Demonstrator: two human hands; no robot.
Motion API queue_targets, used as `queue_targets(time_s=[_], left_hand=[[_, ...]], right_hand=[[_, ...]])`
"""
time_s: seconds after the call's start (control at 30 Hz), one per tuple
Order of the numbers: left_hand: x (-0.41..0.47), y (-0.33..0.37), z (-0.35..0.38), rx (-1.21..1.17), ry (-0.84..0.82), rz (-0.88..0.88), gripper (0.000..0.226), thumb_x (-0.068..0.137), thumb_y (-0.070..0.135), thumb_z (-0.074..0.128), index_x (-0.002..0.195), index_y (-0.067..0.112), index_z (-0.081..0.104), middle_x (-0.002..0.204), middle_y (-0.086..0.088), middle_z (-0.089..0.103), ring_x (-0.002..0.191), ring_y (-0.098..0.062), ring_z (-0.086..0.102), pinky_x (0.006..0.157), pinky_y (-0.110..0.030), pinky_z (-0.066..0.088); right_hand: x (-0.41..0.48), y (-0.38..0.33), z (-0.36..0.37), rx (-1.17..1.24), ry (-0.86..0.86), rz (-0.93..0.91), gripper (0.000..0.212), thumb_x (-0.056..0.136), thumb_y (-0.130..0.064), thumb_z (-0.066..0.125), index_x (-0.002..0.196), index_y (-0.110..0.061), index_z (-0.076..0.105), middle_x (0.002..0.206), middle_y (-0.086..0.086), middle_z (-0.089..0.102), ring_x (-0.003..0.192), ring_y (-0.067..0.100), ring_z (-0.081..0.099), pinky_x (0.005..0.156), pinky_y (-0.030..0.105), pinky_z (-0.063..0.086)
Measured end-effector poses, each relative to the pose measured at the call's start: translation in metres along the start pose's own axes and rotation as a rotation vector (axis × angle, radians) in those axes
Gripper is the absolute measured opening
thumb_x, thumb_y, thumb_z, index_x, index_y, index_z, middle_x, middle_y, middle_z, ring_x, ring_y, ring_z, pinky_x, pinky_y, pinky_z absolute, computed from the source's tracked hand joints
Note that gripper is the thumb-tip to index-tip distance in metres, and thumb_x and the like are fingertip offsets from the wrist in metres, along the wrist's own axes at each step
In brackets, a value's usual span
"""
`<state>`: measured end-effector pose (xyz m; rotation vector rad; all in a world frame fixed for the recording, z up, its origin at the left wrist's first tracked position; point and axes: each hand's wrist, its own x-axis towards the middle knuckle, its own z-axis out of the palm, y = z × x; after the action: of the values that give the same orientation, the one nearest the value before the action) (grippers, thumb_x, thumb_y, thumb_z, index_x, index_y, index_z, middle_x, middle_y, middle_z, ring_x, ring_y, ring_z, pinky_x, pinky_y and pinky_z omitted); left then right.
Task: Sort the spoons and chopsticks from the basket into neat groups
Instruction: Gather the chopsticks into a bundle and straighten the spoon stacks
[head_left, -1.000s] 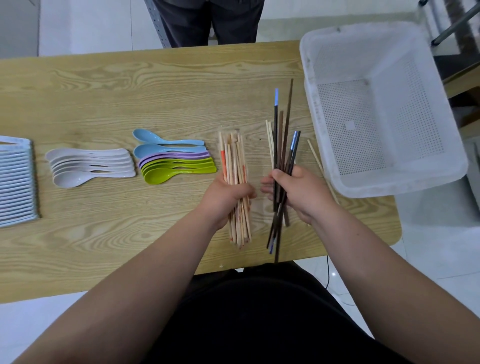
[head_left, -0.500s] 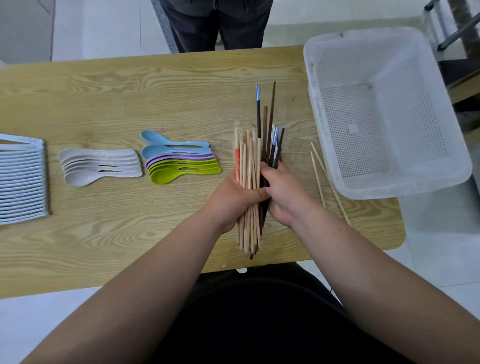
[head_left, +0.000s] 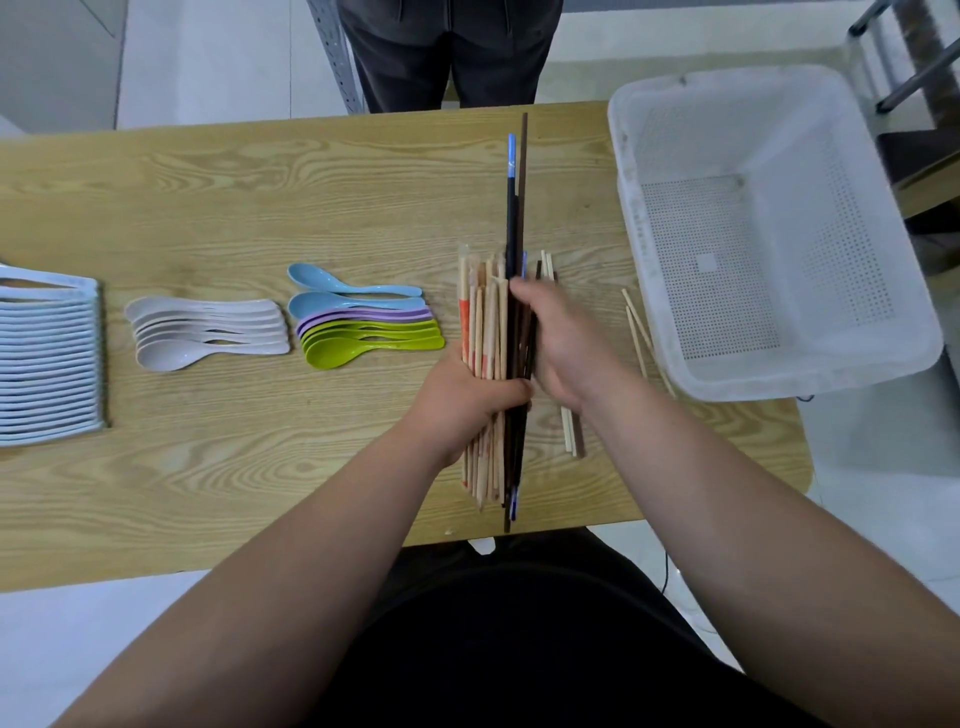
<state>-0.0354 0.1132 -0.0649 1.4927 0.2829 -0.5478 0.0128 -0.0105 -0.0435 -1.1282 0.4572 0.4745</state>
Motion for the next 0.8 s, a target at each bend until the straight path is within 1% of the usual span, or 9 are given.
queue_targets(time_s=[0.07, 0.13, 0.23, 0.4, 0.5, 0.57, 0.67, 0.73, 0.8], left_hand=[[-0.004, -0.002, 0.003, -0.068, -0.027, -0.069, 0.043, 0.057, 0.012, 0.082, 0.095, 0.009, 0.062, 0.077, -0.018, 0.065, 0.076, -0.041, 0.069, 0.071, -0.048, 0.06], [-0.008, -0.003, 0.004, -0.15, -0.069, -0.13, 0.041, 0.06, 0.007, 0.081, 0.096, 0.01, 0.061, 0.073, -0.007, 0.068, 0.073, -0.03, 0.07, 0.067, -0.037, 0.058], [-0.014, -0.003, 0.003, -0.224, -0.113, -0.182, 0.034, 0.065, 0.003, 0.077, 0.094, 0.01, 0.061, 0.072, -0.005, 0.068, 0.069, -0.026, 0.07, 0.066, -0.035, 0.057], [-0.024, -0.005, 0.005, -0.25, -0.162, -0.214, 0.034, 0.066, 0.001, 0.073, 0.097, 0.006, 0.062, 0.076, -0.011, 0.065, 0.065, -0.027, 0.065, 0.066, -0.036, 0.056], [-0.027, -0.007, 0.007, -0.273, -0.165, -0.238, 0.04, 0.065, -0.001, 0.072, 0.103, 0.003, 0.059, 0.074, -0.01, 0.063, 0.063, -0.026, 0.064, 0.066, -0.037, 0.057], [-0.028, -0.006, 0.007, -0.267, -0.18, -0.235, 0.038, 0.066, -0.002, 0.071, 0.102, 0.003, 0.058, 0.074, -0.011, 0.062, 0.063, -0.026, 0.063, 0.067, -0.037, 0.057], [-0.028, -0.002, 0.008, -0.269, -0.198, -0.236, 0.044, 0.066, -0.002, 0.07, 0.109, 0.001, 0.056, 0.081, -0.016, 0.061, 0.064, -0.026, 0.062, 0.065, -0.036, 0.056], [-0.029, -0.001, 0.011, -0.281, -0.22, -0.255, 0.051, 0.067, -0.003, 0.068, 0.116, -0.001, 0.055, 0.09, -0.022, 0.06, 0.062, -0.026, 0.062, 0.062, -0.034, 0.056], [-0.03, -0.003, 0.011, -0.277, -0.249, -0.28, 0.056, 0.068, -0.004, 0.067, 0.122, -0.003, 0.055, 0.087, -0.02, 0.062, 0.062, -0.025, 0.063, 0.062, -0.032, 0.056]], right_hand=[[0.013, -0.025, 0.003, -0.075, 0.026, -0.108, 0.044, 0.087, -0.034, 0.063, 0.126, -0.014, 0.054, 0.1, 0.006, 0.076, 0.09, 0.02, 0.073, 0.077, 0.038, 0.058], [0.026, -0.047, 0.004, -0.117, 0.057, -0.17, 0.052, 0.088, -0.035, 0.066, 0.134, -0.031, 0.042, 0.11, 0.008, 0.074, 0.093, 0.025, 0.075, 0.069, 0.037, 0.057], [0.044, -0.068, 0.004, -0.13, 0.092, -0.208, 0.055, 0.092, -0.031, 0.063, 0.136, -0.05, 0.036, 0.113, 0.008, 0.069, 0.089, 0.028, 0.076, 0.063, 0.037, 0.057], [0.055, -0.061, -0.001, -0.474, 0.06, -0.231, 0.042, 0.102, -0.025, 0.051, 0.137, -0.045, 0.046, 0.093, 0.002, 0.069, 0.081, 0.017, 0.073, 0.077, 0.042, 0.058], [0.053, -0.058, -0.01, -0.59, 0.063, -0.23, 0.035, 0.103, -0.023, 0.049, 0.135, -0.037, 0.045, 0.098, -0.002, 0.072, 0.08, 0.014, 0.073, 0.072, 0.036, 0.056], [0.052, -0.064, -0.015, -0.683, 0.052, -0.251, 0.03, 0.101, -0.026, 0.052, 0.128, -0.038, 0.045, 0.1, -0.008, 0.074, 0.083, 0.011, 0.074, 0.074, 0.035, 0.059], [0.05, -0.071, -0.019, -0.589, 0.046, -0.229, 0.025, 0.1, -0.022, 0.053, 0.116, -0.041, 0.047, 0.104, -0.011, 0.074, 0.09, 0.012, 0.074, 0.074, 0.038, 0.059], [0.048, -0.072, -0.021, -0.548, 0.045, -0.209, 0.025, 0.101, -0.02, 0.052, 0.115, -0.04, 0.048, 0.106, -0.011, 0.074, 0.093, 0.014, 0.074, 0.073, 0.039, 0.059], [0.045, -0.071, -0.026, -0.539, 0.034, -0.185, 0.025, 0.101, -0.02, 0.052, 0.117, -0.039, 0.047, 0.106, -0.013, 0.074, 0.093, 0.013, 0.074, 0.07, 0.036, 0.059]])
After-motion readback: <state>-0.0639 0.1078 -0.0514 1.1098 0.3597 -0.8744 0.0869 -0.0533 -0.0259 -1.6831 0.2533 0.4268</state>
